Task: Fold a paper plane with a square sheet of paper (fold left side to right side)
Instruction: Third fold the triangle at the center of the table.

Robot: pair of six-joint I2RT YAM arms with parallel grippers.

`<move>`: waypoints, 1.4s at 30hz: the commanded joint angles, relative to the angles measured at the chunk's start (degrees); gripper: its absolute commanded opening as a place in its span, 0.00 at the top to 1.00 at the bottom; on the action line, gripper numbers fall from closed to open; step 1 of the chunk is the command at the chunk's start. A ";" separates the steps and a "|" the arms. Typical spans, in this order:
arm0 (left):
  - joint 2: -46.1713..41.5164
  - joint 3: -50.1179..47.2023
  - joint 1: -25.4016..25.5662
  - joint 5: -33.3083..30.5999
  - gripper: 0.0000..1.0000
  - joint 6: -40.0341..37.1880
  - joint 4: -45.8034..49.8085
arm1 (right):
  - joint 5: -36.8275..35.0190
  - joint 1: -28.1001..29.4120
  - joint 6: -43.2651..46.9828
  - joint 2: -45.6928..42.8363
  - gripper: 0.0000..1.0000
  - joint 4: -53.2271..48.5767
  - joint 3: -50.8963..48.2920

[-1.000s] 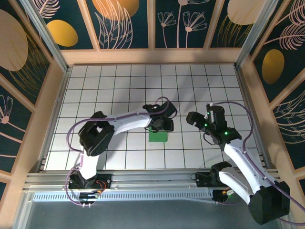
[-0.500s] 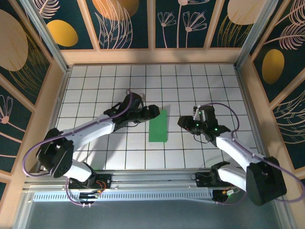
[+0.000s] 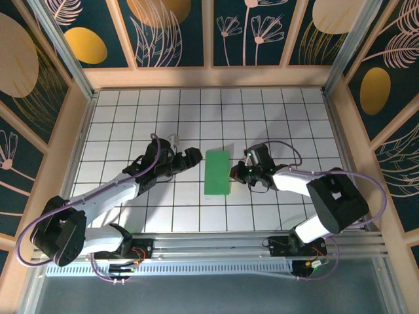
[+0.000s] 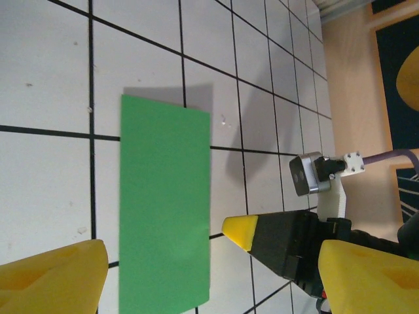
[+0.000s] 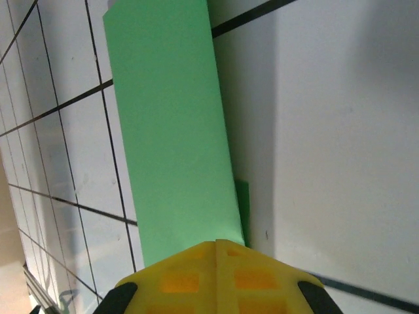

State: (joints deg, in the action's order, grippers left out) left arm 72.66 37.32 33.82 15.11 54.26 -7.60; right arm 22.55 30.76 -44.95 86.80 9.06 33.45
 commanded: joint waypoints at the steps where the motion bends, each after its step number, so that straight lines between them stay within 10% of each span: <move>1: -0.46 -1.82 -1.25 3.37 0.17 0.20 -5.08 | -0.78 0.26 0.07 2.11 1.00 3.86 2.31; 19: 6.18 1.03 -2.10 4.32 0.20 -3.23 0.49 | -3.65 0.26 2.99 8.10 1.00 -2.09 6.34; 42: 23.02 8.05 1.57 12.42 0.54 -6.63 5.35 | -3.21 0.26 6.33 10.96 1.00 -3.65 5.66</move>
State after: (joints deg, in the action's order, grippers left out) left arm 94.39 43.05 34.63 26.83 49.50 -4.82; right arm 20.58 30.74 -40.34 96.07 8.38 39.59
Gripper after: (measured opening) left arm 0.461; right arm 0.051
